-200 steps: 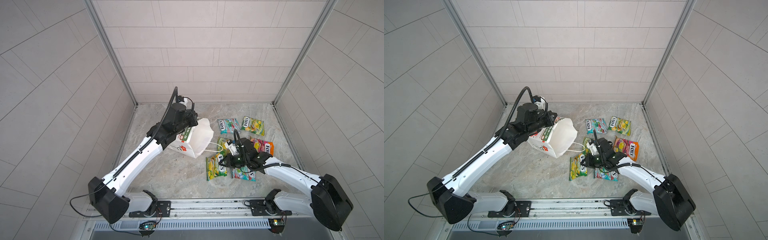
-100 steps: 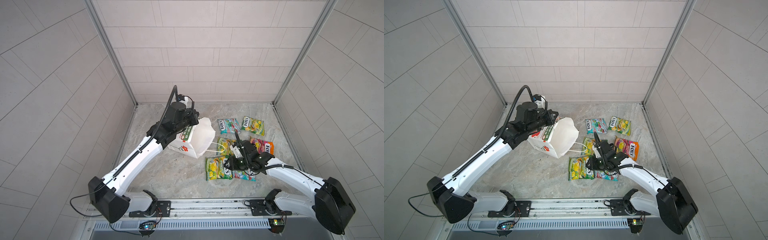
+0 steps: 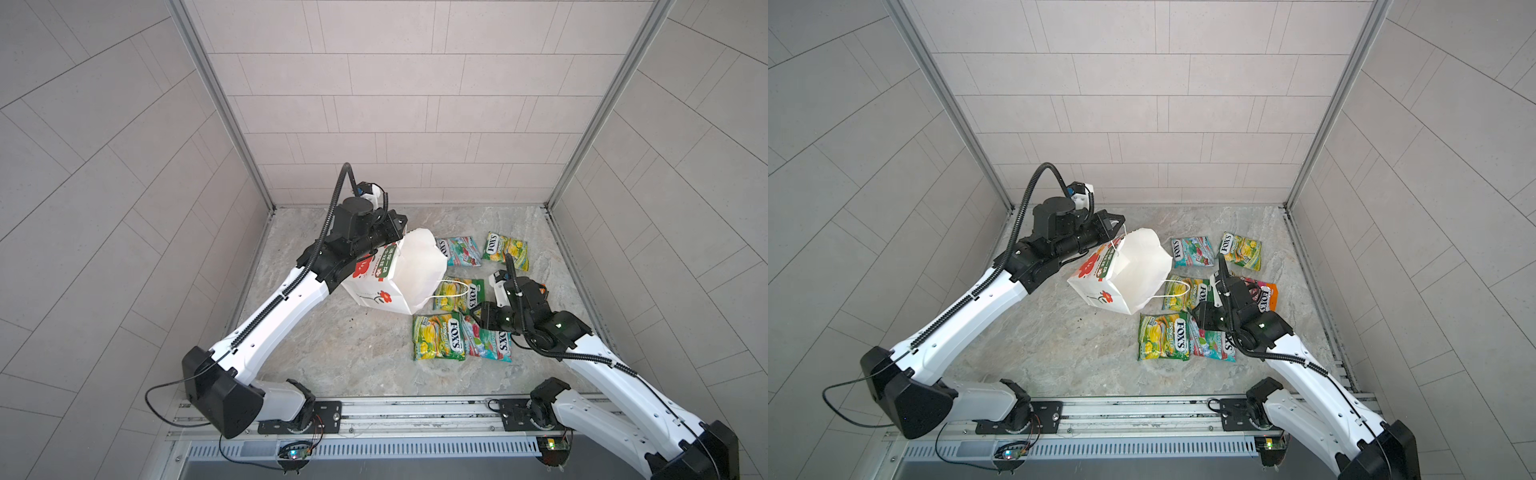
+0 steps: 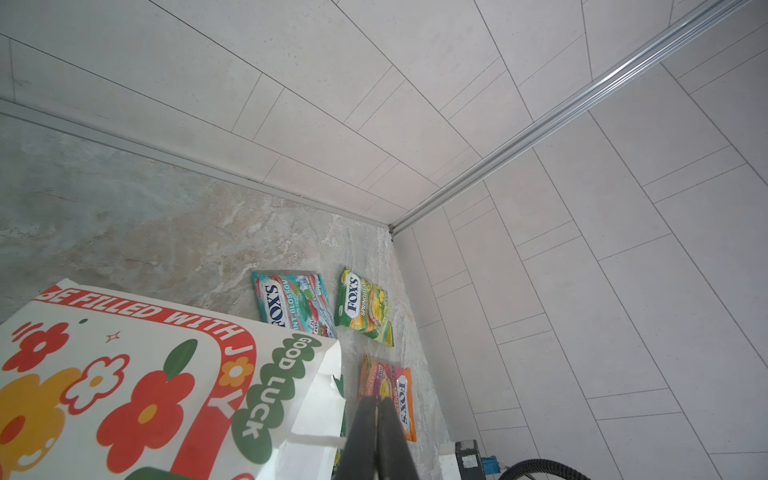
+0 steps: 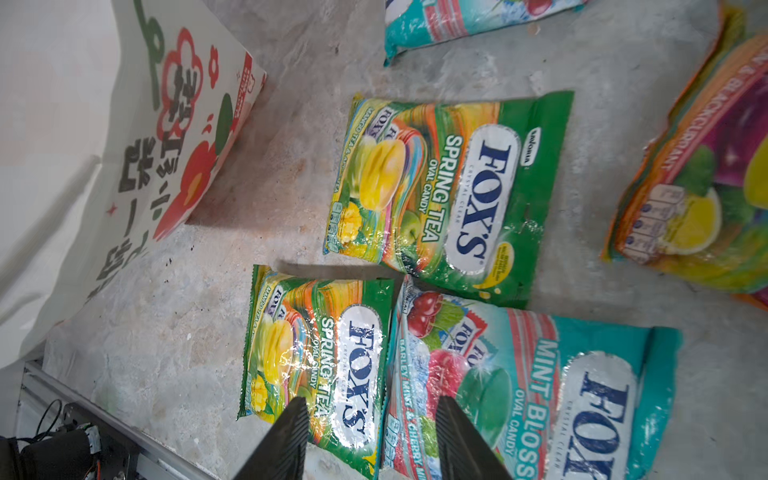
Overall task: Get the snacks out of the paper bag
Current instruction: 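Lower the green packet onto the table beside the teal packet and open the right gripper, then set the empty bag upright with the left gripper and release it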
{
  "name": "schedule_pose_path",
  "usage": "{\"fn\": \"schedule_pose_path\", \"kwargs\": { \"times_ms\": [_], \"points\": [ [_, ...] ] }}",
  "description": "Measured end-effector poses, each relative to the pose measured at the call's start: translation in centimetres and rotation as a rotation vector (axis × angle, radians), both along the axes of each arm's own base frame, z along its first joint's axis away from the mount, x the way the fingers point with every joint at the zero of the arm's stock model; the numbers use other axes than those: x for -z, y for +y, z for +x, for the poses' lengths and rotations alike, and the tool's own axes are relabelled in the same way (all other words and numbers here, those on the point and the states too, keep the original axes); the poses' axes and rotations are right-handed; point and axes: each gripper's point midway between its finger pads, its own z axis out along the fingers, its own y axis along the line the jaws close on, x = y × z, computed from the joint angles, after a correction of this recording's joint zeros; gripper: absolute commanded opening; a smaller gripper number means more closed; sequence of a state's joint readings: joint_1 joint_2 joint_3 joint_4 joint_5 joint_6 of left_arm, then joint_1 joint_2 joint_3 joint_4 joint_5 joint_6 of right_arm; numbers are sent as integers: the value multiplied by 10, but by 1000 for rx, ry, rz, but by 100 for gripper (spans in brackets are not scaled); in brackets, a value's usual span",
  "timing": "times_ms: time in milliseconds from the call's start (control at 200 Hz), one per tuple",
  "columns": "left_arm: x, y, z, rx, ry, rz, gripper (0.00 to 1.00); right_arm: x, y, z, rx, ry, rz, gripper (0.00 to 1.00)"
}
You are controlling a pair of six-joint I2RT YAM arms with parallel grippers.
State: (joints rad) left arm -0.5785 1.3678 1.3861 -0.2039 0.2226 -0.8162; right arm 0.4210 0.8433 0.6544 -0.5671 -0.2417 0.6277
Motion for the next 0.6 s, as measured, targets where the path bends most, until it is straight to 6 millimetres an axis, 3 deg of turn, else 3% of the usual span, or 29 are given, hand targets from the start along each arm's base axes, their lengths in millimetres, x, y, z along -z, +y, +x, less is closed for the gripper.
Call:
{"fn": "schedule_pose_path", "kwargs": {
  "times_ms": [320, 600],
  "points": [
    [-21, -32, 8, 83, 25, -205, 0, 1, -16, -2, 54, 10, -3, 51],
    [-30, -47, 17, 126, 47, -337, 0, -1, -20, -3, 69, 4, -1, 51]
  ]
}}
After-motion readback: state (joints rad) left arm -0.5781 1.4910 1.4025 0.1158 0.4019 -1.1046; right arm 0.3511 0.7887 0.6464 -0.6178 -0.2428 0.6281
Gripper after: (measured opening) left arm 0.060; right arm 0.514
